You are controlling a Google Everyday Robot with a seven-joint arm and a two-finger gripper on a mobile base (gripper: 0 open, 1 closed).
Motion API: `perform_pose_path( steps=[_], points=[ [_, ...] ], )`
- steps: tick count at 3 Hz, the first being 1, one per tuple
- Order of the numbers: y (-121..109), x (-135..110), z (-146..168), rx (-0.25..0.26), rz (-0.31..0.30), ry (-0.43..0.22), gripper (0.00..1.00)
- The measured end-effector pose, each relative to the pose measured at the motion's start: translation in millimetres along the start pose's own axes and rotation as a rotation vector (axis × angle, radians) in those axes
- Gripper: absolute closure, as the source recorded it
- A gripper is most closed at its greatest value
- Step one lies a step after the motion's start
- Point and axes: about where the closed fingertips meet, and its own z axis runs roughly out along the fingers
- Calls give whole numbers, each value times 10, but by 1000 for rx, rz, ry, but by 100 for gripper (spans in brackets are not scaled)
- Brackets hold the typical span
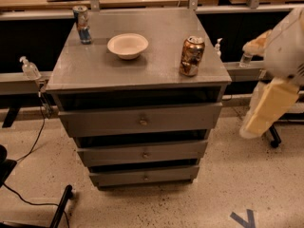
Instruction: Open top drawer
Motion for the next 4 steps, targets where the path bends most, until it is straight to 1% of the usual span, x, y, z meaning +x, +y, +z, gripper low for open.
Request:
perform_pose_path(
  steps=[1,2,3,4],
  points=[
    [303,-149,595,-10,-24,-42,0],
    [434,-140,1005,-2,-27,-50,0],
    [434,-140,1006,-2,-27,-50,0],
    [380,-164,1236,36,-68,-64,0]
  ],
)
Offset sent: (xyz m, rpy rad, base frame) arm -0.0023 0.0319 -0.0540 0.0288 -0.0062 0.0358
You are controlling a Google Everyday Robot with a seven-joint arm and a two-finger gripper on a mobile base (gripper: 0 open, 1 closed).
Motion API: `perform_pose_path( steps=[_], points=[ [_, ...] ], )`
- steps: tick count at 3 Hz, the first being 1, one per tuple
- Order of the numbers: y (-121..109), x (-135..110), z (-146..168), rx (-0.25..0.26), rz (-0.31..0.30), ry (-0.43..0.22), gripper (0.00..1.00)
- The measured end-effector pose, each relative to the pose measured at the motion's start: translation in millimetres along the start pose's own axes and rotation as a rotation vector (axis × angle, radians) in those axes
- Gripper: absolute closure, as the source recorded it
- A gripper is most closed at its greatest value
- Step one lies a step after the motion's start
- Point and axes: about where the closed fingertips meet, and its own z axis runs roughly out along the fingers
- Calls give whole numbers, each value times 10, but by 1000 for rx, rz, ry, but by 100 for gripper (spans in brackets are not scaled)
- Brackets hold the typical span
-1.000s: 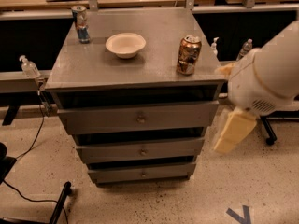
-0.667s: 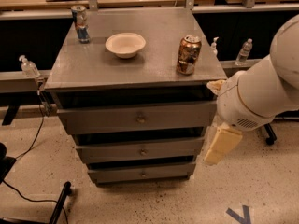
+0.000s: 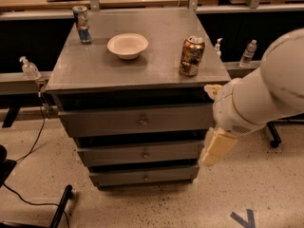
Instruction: Open top drawer
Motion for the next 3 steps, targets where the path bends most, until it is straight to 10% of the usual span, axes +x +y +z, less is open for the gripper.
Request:
perform_pose_path(
  steps=[3],
  points=[
    [-211,-51,1518,135,-320,-60,0]
  ],
)
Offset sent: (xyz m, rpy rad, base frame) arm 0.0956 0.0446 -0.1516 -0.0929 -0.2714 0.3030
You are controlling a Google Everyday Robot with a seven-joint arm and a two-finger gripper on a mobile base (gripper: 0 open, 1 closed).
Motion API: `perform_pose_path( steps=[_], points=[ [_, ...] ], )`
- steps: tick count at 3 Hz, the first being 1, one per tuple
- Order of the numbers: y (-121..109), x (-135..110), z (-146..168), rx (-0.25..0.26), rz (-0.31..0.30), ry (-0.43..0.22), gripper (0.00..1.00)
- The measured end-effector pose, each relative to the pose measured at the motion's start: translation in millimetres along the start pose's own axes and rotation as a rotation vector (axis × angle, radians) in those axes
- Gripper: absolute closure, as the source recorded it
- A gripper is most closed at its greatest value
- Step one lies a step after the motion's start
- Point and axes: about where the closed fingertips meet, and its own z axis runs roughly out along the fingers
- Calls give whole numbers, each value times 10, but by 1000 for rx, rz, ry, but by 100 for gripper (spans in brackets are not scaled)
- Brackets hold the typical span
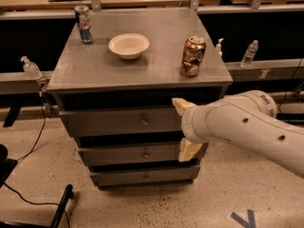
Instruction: Open top drawer
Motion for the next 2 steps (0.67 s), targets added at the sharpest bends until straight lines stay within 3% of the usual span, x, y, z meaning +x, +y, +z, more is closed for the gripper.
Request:
perform_pose_path(
  steps=[1,2],
  points=[
    [-238,44,364,41,-62,-3,0],
    [-364,110,674,32,-103,34,0]
  ],
)
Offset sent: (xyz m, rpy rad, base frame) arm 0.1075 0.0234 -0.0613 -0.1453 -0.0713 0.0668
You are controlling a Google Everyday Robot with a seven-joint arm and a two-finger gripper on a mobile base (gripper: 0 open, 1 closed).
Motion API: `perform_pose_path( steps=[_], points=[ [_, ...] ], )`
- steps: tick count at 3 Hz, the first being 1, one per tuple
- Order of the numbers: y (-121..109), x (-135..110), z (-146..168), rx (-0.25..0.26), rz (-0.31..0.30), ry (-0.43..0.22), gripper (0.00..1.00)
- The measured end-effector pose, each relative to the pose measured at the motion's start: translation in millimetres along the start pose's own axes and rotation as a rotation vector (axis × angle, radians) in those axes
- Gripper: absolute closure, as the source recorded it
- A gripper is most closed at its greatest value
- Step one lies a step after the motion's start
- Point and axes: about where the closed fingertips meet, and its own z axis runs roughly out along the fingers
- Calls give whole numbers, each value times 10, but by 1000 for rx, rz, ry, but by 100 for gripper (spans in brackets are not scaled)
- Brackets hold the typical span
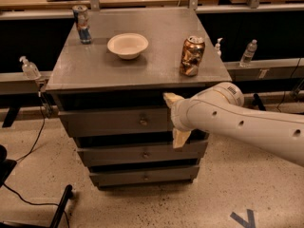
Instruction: Open top drawer
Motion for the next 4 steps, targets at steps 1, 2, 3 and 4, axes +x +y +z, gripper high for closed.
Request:
perform_pose_path(
  steps=[1,2,3,4],
  points=[
    [-67,82,320,-35,-5,20,0],
    [-90,152,554,-68,10,23,10],
    [-67,183,659,-105,37,-6,23],
    [85,91,499,-166,36,-76,27]
  ],
)
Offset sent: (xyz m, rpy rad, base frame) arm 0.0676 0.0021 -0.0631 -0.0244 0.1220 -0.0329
